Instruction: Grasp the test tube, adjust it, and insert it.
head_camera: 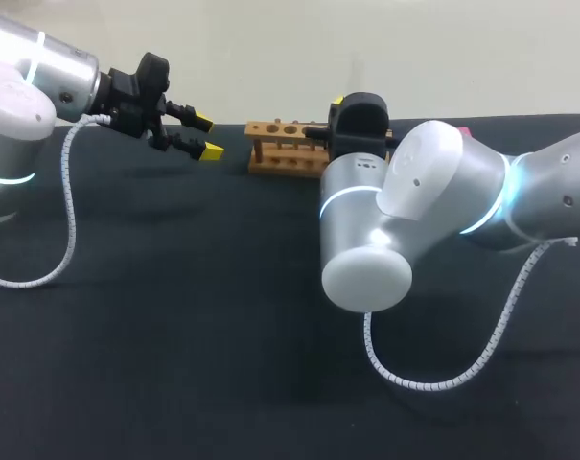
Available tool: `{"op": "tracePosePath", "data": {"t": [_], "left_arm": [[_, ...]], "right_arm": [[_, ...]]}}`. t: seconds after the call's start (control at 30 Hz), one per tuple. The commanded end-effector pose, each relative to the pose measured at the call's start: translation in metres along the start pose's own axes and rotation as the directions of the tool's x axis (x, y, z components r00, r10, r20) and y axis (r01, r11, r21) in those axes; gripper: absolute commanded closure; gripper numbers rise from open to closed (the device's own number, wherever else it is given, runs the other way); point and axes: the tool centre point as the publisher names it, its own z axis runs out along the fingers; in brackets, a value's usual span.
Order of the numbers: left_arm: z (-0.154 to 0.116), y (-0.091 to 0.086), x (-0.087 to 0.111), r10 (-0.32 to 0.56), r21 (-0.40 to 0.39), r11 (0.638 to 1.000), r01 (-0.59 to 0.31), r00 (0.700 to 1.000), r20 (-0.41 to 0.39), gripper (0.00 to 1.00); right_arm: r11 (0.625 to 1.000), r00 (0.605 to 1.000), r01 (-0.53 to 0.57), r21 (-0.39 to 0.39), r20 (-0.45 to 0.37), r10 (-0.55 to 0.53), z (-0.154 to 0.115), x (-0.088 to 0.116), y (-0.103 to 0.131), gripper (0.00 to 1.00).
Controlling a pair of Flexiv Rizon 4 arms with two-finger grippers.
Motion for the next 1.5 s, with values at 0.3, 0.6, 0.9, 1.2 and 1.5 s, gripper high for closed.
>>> {"op": "tracePosePath", "data": {"t": [0.3,0.6,0.9,1.2,1.5], "left_arm": [[0.0001,-0.0002,0.0011,0.003,-0.001,1.0,-0.003,1.0,0.004,0.0],[0.0001,-0.0002,0.0011,0.003,-0.001,1.0,-0.003,1.0,0.004,0.0],[0.0001,-0.0002,0.0011,0.003,-0.001,1.0,-0.003,1.0,0.004,0.0],[0.0001,-0.0002,0.0011,0.003,-0.001,1.0,-0.003,1.0,0.004,0.0],[0.0001,-0.0002,0.0011,0.003,-0.001,1.0,-0.003,1.0,0.004,0.0]], "right_arm": [[1.0,1.0,0.003,-0.004,0.004,-0.003,-0.0069,-0.0024,0.0005,0.73],[1.0,1.0,0.007,-0.006,0.013,-0.006,-0.0093,-0.0037,0.0014,1.0],[1.0,1.0,0.002,0.001,0.015,-0.002,-0.0107,-0.0041,0.0027,1.0],[1.0,1.0,0.0,0.007,0.002,0.0,-0.0095,-0.0082,0.0004,0.0],[1.0,1.0,0.002,-0.004,-0.006,-0.002,-0.0028,-0.0089,0.0015,0.0]]}}
